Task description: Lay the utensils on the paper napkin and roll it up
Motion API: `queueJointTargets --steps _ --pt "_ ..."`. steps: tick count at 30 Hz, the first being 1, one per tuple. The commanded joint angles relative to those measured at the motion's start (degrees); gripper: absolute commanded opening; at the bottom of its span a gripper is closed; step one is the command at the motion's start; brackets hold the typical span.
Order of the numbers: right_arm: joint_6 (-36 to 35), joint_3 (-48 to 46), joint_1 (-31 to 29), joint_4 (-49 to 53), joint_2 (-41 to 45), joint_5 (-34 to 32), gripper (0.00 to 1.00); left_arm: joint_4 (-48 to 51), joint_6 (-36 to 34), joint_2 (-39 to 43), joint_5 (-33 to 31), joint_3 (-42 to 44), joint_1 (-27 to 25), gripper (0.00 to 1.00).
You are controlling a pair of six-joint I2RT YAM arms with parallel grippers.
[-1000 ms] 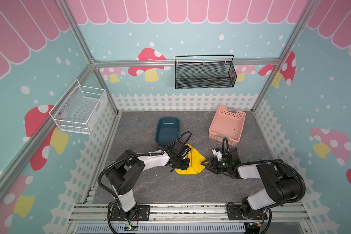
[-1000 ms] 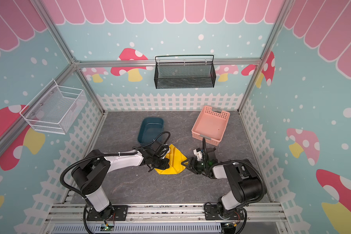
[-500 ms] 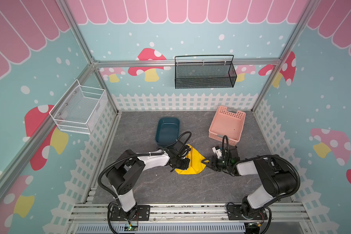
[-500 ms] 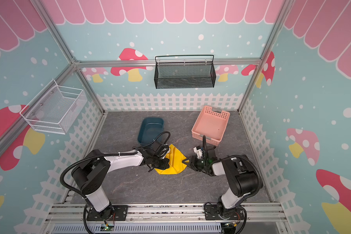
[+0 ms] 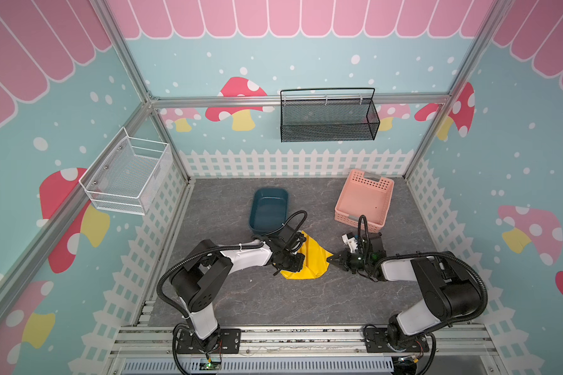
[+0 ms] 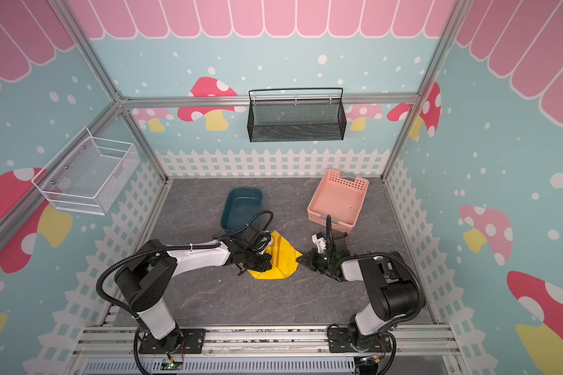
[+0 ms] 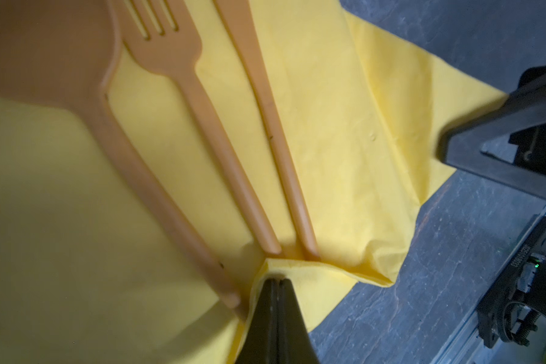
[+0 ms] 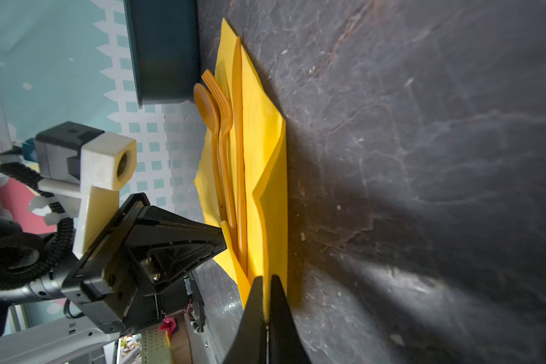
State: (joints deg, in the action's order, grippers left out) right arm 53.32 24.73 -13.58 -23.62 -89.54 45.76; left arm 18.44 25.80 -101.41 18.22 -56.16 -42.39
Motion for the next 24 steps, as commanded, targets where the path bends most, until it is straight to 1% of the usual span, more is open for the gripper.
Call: queueJointTargets --steps 1,5,12,24 --pt "-2.12 2.72 0.14 4.38 2.08 -1.61 0.02 -0.07 0.83 -0.24 0.41 0.46 0.47 0.00" --pt "-2.96 3.89 0.11 6.77 3.32 -2.08 0.01 -0.06 0.93 -0.46 0.59 0.42 0.50 0.00" --pt "-2.46 4.23 -1.06 6.71 3.40 -1.35 0.01 -0.15 0.83 -0.78 0.99 0.22 0.56 0.00" --pt "1.40 8.17 -8.04 6.79 4.06 -4.36 0.02 -0.16 0.92 -0.80 1.03 0.19 0.56 0.00"
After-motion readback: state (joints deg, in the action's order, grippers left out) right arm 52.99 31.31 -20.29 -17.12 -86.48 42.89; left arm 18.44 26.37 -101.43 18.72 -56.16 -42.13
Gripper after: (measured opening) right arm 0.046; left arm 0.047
